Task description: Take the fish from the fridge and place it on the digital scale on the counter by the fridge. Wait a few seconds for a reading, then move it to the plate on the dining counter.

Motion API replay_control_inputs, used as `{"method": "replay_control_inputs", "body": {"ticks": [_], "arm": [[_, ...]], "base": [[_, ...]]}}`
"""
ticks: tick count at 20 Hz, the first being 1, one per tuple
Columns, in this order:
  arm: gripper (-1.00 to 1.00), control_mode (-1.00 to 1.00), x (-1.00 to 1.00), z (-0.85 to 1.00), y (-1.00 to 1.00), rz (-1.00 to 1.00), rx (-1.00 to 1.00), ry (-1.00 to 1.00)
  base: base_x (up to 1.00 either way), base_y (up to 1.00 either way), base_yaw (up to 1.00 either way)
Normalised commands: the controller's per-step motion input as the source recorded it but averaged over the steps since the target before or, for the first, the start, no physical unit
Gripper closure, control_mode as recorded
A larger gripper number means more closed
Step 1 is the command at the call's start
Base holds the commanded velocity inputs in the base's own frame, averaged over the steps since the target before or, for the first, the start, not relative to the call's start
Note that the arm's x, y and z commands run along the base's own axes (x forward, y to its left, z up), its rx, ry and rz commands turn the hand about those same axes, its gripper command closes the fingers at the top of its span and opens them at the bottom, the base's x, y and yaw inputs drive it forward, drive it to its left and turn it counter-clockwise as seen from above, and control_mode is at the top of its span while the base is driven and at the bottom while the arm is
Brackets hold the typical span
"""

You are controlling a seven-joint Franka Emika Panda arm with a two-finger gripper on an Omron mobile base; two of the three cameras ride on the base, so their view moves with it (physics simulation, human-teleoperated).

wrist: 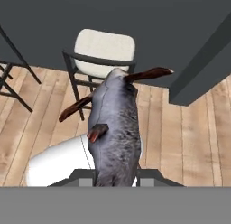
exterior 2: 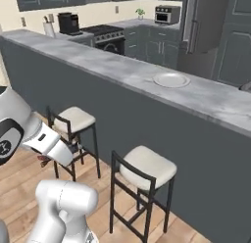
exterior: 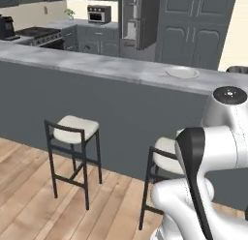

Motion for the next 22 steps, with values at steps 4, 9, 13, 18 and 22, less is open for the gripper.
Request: {"method": "replay_control_inputs", "body": {"ticks": [4,9,13,18,22], "arm": [[1.00,1.00,0.00,0.00,0.00,0.00,0.00,0.00],[1.00,1.00,0.00,0.00,0.00,0.00,0.00,0.00],[1.00,1.00,0.00,0.00,0.00,0.00,0.00,0.00],[1.00,1.00,0.00,0.00,0.00,0.00,0.00,0.00],[1.00,1.00,0.00,0.00,0.00,0.00,0.00,0.00]], "base": [[0.52,0.44,-0.55],[0.54,0.45,-0.54],[0.66,0.46,-0.48],[0.80,0.36,-0.41],[0.86,0.31,-0.38]]}}
